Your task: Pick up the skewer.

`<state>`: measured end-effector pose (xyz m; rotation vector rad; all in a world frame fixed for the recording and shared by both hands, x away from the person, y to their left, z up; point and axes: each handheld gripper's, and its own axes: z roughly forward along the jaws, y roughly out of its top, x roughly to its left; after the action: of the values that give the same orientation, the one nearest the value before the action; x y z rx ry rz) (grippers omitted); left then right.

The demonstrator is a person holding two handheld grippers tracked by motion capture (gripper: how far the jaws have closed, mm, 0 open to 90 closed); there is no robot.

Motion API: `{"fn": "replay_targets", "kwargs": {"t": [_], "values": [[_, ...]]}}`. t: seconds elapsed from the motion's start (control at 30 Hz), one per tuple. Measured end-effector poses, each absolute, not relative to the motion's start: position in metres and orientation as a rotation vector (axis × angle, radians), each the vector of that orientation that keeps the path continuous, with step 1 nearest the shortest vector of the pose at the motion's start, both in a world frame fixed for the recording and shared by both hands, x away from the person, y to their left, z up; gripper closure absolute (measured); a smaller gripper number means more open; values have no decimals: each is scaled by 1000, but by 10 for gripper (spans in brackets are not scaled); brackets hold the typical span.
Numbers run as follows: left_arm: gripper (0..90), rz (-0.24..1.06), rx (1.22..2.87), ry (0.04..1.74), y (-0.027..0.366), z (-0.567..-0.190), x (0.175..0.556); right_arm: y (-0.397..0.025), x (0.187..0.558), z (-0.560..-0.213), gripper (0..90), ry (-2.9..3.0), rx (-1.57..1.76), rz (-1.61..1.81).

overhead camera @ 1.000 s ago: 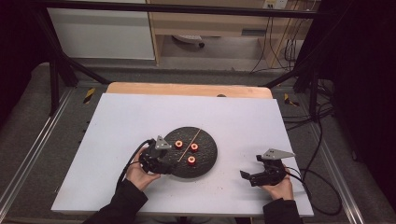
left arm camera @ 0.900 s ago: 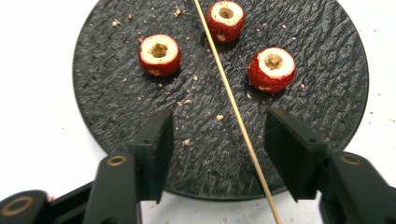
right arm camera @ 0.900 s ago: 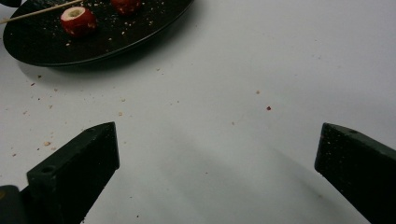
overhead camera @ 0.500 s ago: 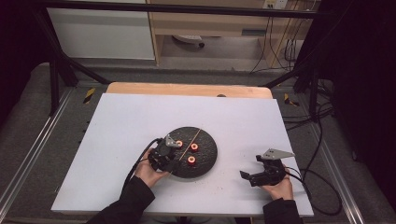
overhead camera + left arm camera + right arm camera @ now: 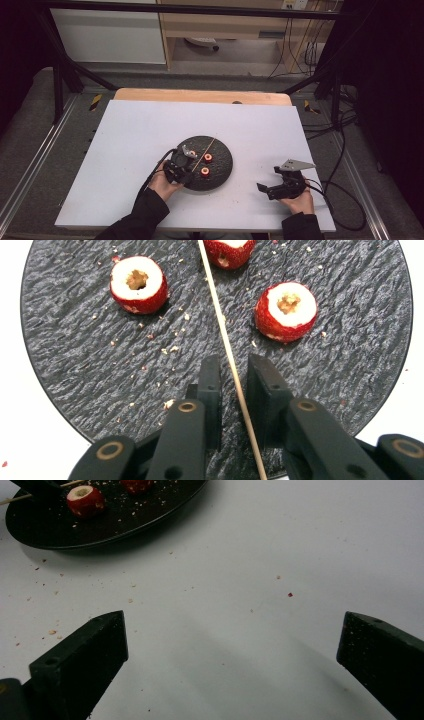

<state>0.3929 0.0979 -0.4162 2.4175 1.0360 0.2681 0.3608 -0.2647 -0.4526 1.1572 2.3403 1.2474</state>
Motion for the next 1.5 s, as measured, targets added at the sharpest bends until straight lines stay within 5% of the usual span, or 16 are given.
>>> {"fn": "replay_targets", "kwargs": {"t": [0.8,1.5], "values": [[879,286,2375,1093,101,-413,390,-264,361,-453,9,2347,1157,1240],[881,346,2176,948,172,-404,360,-265,361,-452,16,2352,1187,1233]]}}
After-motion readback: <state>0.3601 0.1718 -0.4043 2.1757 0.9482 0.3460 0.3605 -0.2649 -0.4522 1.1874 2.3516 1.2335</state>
